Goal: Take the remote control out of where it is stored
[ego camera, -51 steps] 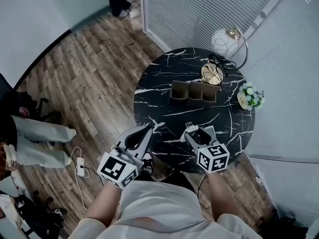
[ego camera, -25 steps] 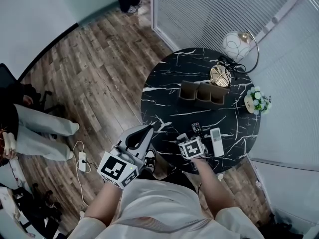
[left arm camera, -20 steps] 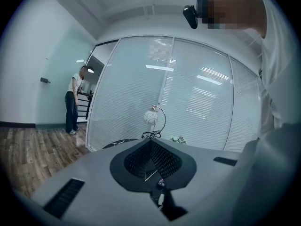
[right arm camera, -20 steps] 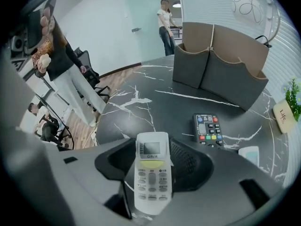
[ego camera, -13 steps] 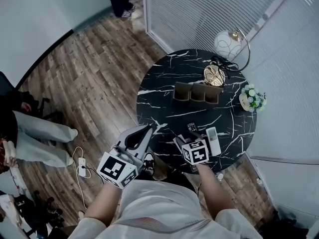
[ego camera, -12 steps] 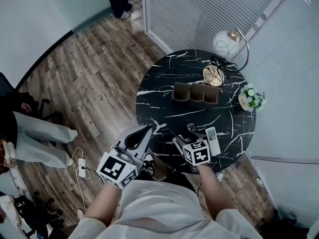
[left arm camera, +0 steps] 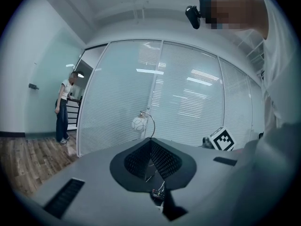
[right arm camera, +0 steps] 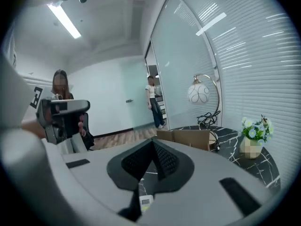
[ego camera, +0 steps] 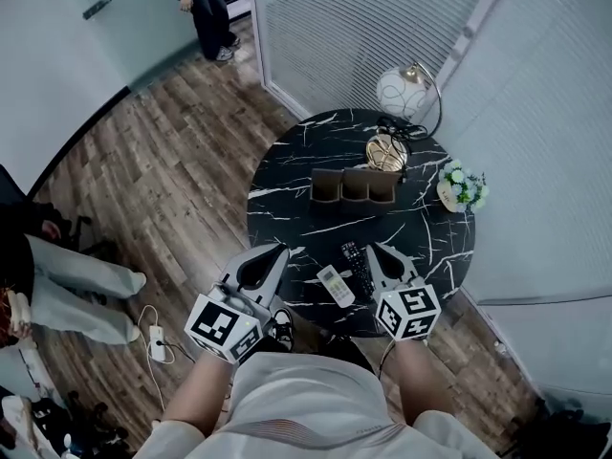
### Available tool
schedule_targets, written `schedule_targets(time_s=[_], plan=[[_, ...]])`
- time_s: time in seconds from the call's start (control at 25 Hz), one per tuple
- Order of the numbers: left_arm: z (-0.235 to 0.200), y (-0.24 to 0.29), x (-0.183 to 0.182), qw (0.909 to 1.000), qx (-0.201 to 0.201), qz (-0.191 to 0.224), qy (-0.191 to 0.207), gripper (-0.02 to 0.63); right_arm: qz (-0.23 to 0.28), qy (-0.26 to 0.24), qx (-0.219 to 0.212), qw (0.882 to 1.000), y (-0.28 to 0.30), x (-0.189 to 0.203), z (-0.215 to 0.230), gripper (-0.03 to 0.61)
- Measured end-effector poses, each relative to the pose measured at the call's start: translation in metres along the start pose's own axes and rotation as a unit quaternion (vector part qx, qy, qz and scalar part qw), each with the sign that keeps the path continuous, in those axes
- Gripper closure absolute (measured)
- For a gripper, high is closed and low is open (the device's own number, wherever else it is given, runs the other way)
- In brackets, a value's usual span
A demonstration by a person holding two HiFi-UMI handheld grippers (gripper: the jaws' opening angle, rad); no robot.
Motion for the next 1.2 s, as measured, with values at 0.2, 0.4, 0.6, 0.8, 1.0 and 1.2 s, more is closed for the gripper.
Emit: schedule_targets(time_s=[0.2,0.4,0.6,0.8,1.0,1.2], plan=[[0.012,0.012,-0.004,0.9998,0.005,-0.001,0.017,0.604,0.073,-0.035,0.005,0.997,-0.040,-0.028,-0.001,0.565],[0.027,0.020,-0.012,0.9996,0.015,-0.003,0.025,0.604,0.122,-0.059,0.016,0.991,-0.070,-0.046,0.003,0.566],[0.037,0.024,-0.014,0.9993,0.022,-0.002,0.031,0.604,0.127,-0.071,0.036,0.989,-0.084,-0.052,0.007,0.566],[0.040,0.024,-0.013,0.9992,0.023,0.000,0.031,0.604,0.124,-0.065,0.031,0.990,-0.085,-0.050,0.010,0.566],[0.041,0.022,-0.010,0.9994,0.022,0.004,0.028,0.605,0.110,-0.065,0.015,0.992,-0.078,-0.044,0.007,0.566],[0.043,0.020,-0.011,0.9994,0.021,0.004,0.025,0.604,0.104,-0.064,0.011,0.992,-0.078,-0.043,0.004,0.566]])
Point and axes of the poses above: the fingertips, and each gripper's own axes: y forward along the fingers, z to its right, x out of its underside, the point moved 5 cm from there along -y, backward along the fingers, and after that the axes turned 12 degrees about -z, right-handed, at the moved point
